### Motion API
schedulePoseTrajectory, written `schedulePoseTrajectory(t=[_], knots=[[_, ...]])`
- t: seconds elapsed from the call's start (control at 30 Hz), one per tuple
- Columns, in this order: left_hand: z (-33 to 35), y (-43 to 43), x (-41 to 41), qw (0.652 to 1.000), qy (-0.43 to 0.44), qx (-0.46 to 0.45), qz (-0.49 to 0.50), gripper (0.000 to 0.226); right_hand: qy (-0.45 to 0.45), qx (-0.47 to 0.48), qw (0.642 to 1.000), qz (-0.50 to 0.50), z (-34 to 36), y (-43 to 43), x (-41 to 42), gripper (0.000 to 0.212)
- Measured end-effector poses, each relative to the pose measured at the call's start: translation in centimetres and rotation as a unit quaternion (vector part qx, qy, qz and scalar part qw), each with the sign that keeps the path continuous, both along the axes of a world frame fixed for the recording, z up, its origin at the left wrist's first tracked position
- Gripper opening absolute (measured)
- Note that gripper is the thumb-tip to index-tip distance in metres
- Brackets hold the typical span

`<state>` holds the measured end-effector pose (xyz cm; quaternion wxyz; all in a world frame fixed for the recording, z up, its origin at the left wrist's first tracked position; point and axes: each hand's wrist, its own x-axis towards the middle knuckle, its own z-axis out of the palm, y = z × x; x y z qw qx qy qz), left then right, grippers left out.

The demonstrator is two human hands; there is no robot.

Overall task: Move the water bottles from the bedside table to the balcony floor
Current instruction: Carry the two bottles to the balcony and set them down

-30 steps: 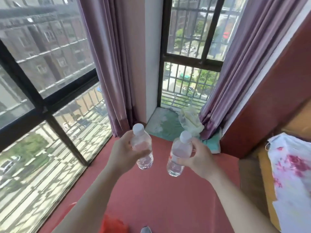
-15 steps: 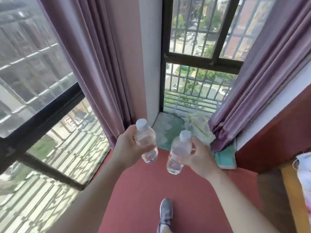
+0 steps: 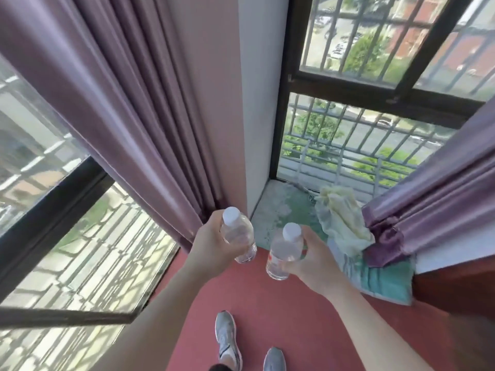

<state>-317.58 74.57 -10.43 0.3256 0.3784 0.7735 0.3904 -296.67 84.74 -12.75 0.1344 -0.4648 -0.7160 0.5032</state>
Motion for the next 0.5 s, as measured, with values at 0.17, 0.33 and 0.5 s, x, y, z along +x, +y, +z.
schedulePoseTrajectory(t=[0.17,0.33,0.5], knots=[[-5.1,6.1,-3.8,0.998,-0.036,-0.028,-0.038,0.048,-0.007,-0.018,0.999,-0.041,-5.0,4.0,-4.0,0.056],[-11.6,10.6,-6.7,0.996,-0.043,-0.062,-0.048,0.053,-0.029,-0.031,0.997,-0.066,-11.3,8.4,-6.7,0.059],[-21.7,13.2,-7.9,0.994,-0.048,-0.093,-0.018,0.052,-0.043,-0.045,0.994,-0.088,-20.5,11.7,-8.4,0.062]])
